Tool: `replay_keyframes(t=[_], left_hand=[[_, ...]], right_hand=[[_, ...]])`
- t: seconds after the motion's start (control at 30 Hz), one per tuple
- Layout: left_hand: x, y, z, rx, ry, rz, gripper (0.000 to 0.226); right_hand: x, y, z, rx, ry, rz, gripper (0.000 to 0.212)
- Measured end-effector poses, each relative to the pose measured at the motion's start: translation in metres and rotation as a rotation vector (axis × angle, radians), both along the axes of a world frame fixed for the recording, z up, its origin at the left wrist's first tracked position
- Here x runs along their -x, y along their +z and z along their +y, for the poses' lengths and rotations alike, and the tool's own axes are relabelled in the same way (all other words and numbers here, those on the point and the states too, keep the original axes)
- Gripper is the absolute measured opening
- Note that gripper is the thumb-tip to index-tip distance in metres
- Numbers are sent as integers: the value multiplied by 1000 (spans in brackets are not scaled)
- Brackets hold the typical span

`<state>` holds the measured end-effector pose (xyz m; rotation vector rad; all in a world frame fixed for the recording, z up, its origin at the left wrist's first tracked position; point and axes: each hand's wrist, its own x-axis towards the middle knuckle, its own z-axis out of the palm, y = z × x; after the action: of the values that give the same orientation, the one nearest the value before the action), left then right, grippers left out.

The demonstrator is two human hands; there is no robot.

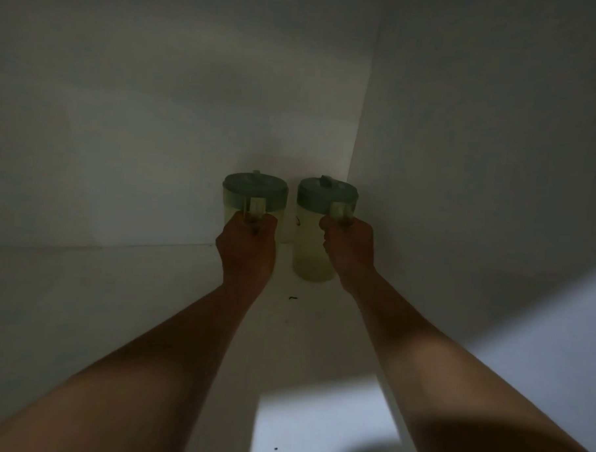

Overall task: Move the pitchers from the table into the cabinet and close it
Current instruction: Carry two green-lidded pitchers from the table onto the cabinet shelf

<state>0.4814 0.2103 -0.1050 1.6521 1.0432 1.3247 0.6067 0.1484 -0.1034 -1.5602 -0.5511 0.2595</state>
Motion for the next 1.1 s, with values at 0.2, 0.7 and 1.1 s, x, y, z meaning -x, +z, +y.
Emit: replay_keyframes(t=[0.2, 0.7, 1.1], left_hand=[[-10, 1, 16, 12, -30, 43, 26], [38, 34, -32, -109, 79, 601, 95], [197, 103, -140, -523, -120, 719, 66]], right_hand=[[-12, 1, 5, 63, 4, -55, 10], [52, 50, -70, 459, -65, -556, 75], [199, 132, -206, 671, -95, -784, 65]])
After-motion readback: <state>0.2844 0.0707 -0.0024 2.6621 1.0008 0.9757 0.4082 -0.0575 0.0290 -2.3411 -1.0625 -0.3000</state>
